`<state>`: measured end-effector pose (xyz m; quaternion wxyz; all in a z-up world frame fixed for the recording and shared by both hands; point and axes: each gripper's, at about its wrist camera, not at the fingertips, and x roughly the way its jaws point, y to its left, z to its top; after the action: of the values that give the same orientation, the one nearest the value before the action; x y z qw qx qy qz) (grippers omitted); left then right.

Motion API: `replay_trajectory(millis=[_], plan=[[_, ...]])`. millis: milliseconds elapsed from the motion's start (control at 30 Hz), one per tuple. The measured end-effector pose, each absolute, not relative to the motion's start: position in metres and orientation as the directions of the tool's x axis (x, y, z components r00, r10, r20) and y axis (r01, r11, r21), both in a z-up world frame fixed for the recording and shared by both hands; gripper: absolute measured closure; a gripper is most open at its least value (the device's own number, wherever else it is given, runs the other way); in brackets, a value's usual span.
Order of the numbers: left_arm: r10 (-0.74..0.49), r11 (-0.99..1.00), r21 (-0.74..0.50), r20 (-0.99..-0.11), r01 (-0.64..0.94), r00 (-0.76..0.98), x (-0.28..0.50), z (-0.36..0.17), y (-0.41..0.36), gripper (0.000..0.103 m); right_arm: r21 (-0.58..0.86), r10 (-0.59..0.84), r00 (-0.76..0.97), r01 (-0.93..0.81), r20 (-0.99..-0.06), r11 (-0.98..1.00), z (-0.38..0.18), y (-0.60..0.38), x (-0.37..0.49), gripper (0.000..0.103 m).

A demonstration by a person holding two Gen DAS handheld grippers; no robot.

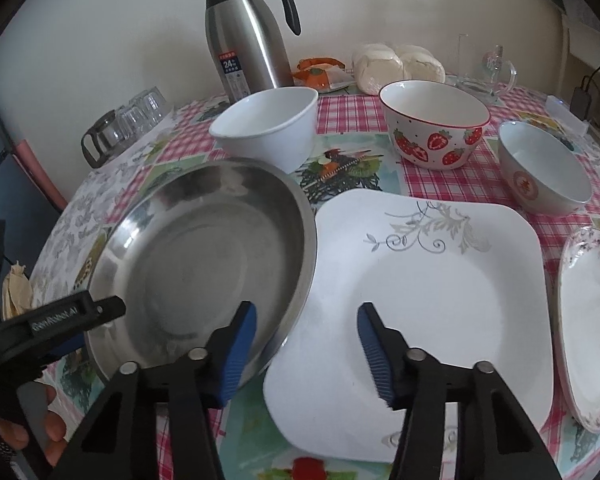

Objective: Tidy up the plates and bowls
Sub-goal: 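Move the left tool to the steel basin rim and open its fingers, then grasp the steel basin rim with the left tool and lift it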

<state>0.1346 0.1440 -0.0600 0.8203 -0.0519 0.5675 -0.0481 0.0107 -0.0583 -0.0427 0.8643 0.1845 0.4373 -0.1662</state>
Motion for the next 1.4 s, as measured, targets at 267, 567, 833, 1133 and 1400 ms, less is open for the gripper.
replay_trajectory(millis=[267,567,833,1133,1400], plan=[[-0.123,0.992,-0.123,-0.920,0.023,0.372,0.148,-0.065,0.140,0.043,0.201,-0.108,0.585,0.438,-0.804,0.876,-0.044,-0.068,0.028,0.061],[-0.093,0.995,-0.069,-0.908,0.072,0.409,0.159,-0.069,0.127,0.065,0.184,-0.118,0.590,0.426,-0.798,0.886,-0.049,-0.071,0.047,0.066],[-0.103,0.995,-0.086,-0.898,0.060,0.427,0.167,-0.070,0.131,0.071,0.201,-0.108,0.623,0.405,-0.775,0.892,-0.046,-0.077,0.058,0.069],[-0.108,0.994,-0.108,-0.894,0.025,0.435,0.171,-0.070,0.137,0.071,0.234,-0.081,0.644,0.389,-0.760,0.891,-0.044,-0.079,0.062,0.069],[-0.104,0.993,-0.118,-0.892,-0.005,0.440,0.170,-0.071,0.146,0.071,0.267,-0.070,0.650,0.406,-0.757,0.874,-0.046,-0.085,0.059,0.069]])
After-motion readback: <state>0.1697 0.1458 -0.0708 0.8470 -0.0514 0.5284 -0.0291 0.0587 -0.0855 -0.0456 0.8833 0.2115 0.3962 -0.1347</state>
